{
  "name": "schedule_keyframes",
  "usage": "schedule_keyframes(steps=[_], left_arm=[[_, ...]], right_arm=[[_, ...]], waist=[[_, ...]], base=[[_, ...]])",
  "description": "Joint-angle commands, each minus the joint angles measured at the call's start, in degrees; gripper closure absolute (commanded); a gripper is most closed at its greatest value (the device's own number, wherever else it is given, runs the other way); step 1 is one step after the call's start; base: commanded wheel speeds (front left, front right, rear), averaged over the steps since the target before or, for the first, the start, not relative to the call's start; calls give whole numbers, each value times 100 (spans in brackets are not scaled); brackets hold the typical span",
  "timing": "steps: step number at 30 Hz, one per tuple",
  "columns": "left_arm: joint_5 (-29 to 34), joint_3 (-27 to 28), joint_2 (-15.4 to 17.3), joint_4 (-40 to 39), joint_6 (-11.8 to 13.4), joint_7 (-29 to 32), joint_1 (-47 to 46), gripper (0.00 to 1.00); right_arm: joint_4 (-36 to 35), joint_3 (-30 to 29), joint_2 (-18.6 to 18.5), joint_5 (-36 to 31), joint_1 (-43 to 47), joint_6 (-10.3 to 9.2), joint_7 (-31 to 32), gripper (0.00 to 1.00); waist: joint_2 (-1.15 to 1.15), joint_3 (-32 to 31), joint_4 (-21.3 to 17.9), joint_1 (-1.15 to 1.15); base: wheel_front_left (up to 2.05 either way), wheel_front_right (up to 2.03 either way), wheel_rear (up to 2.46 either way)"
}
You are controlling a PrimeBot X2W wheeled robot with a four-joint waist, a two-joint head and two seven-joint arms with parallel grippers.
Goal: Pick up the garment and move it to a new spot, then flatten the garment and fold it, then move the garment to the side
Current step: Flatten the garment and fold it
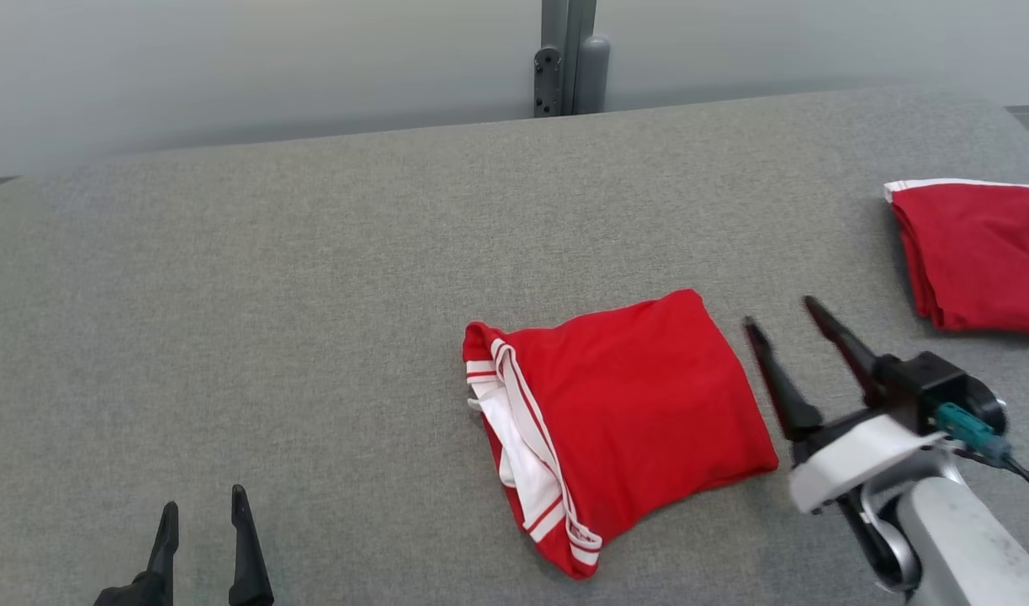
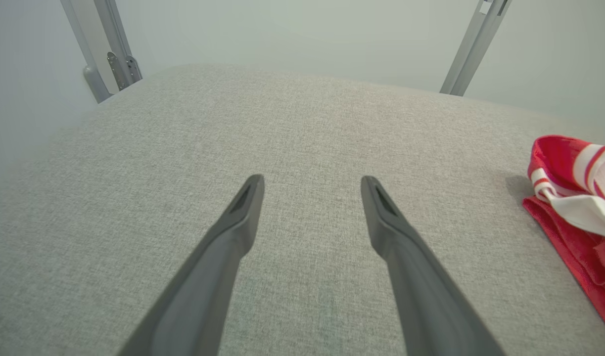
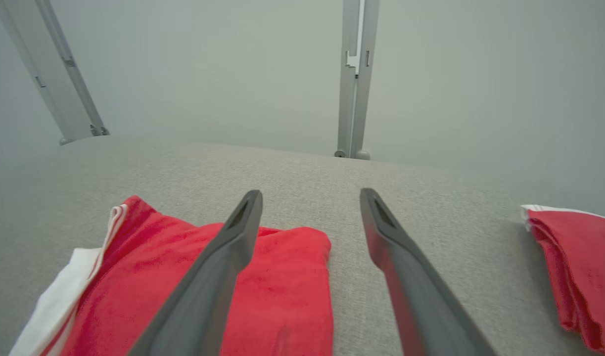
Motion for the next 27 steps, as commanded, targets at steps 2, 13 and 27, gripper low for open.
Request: schedule_keyframes(steps=[2,13,27], left_arm=[[26,80,9,8,-75,-16,50,0],[23,131,9,46,-298,-15,-71,0],[66,133,9,115,-315,-15,-16,0]], right_arm=[[81,-557,28,-337,385,0,-125,0],[-372,-2536,703,-1274,1494,-1,-147,0],[-325,-2587,830,-1332,1599,-1,-149,0]], waist=[[0,-224,-162,0],[0,-472,-242,0],[0,-474,-180,0]], base=[[0,0,0],[0,0,0],[0,0,0]])
